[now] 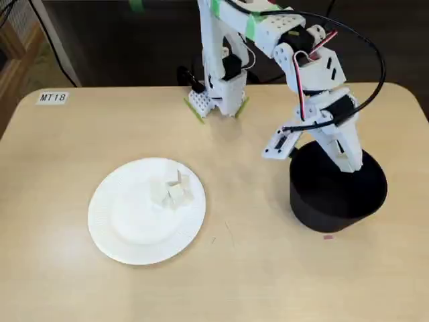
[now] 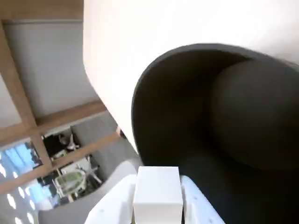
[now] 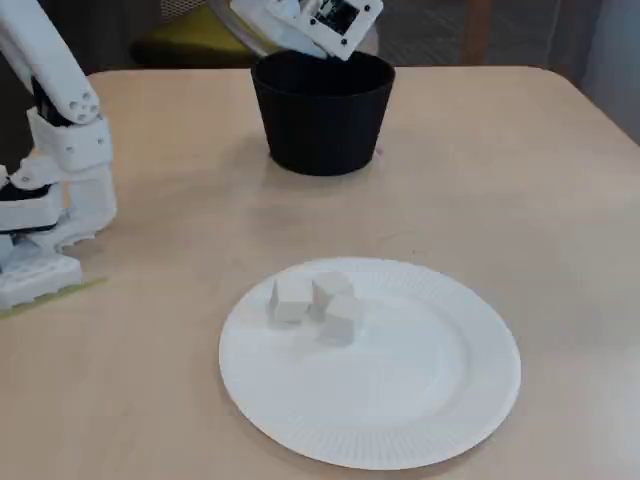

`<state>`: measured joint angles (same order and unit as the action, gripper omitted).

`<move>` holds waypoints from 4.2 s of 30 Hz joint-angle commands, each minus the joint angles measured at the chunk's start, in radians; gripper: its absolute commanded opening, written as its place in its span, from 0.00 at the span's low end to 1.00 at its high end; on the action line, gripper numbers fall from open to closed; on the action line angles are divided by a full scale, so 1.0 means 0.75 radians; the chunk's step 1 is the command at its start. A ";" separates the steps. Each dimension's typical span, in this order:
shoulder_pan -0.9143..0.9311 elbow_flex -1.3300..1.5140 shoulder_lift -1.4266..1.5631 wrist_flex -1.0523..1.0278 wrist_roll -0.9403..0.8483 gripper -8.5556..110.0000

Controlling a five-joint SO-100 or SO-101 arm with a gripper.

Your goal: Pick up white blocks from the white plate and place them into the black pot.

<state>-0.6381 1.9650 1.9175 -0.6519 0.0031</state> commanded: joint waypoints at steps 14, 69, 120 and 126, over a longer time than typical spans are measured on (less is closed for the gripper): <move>0.276 -0.102 0.080 -0.370 -0.063 0.08; 1.387 -0.681 -0.816 -0.955 0.000 0.32; 0.260 -0.792 -0.168 -0.675 0.290 0.05; 0.010 -0.622 -0.168 -0.702 0.217 0.05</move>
<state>-0.5691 1.4634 1.7457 -1.1796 0.1795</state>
